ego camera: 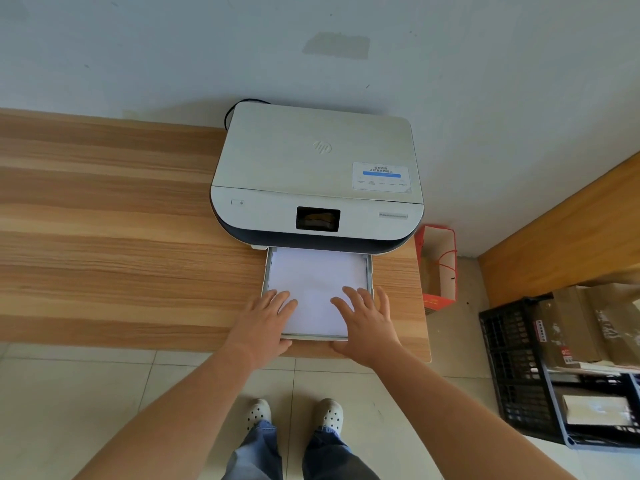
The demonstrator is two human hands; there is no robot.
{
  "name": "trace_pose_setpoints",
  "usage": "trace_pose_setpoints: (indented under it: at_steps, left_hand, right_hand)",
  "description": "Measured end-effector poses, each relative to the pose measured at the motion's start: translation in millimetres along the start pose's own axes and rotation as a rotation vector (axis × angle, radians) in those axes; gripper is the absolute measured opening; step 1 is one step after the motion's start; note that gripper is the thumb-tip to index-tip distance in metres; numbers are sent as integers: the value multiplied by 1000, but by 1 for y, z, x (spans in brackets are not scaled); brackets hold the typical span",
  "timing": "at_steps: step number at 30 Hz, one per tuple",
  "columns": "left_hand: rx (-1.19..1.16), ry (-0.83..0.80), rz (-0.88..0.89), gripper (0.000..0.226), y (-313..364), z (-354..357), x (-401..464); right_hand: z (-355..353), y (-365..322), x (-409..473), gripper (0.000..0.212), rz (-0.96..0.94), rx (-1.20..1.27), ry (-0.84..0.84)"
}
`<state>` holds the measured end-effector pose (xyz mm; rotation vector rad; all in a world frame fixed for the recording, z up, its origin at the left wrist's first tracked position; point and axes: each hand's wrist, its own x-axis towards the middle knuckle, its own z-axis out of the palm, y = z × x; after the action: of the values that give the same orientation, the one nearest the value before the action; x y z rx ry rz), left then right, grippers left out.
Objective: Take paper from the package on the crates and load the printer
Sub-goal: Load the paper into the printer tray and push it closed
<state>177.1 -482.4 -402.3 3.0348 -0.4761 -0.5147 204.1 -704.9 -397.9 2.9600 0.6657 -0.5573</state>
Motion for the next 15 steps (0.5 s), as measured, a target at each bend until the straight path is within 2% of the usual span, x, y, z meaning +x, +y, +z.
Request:
trace_pose_setpoints:
  at_steps: [8, 15]
  left_hand:
    - [15, 56, -22, 74, -8, -10, 17]
    - [57, 89, -35, 83, -13, -11, 32]
  right_hand:
    - [-7, 5, 12, 80, 60, 17, 62]
    - [-6, 13, 31, 102, 41, -68, 116]
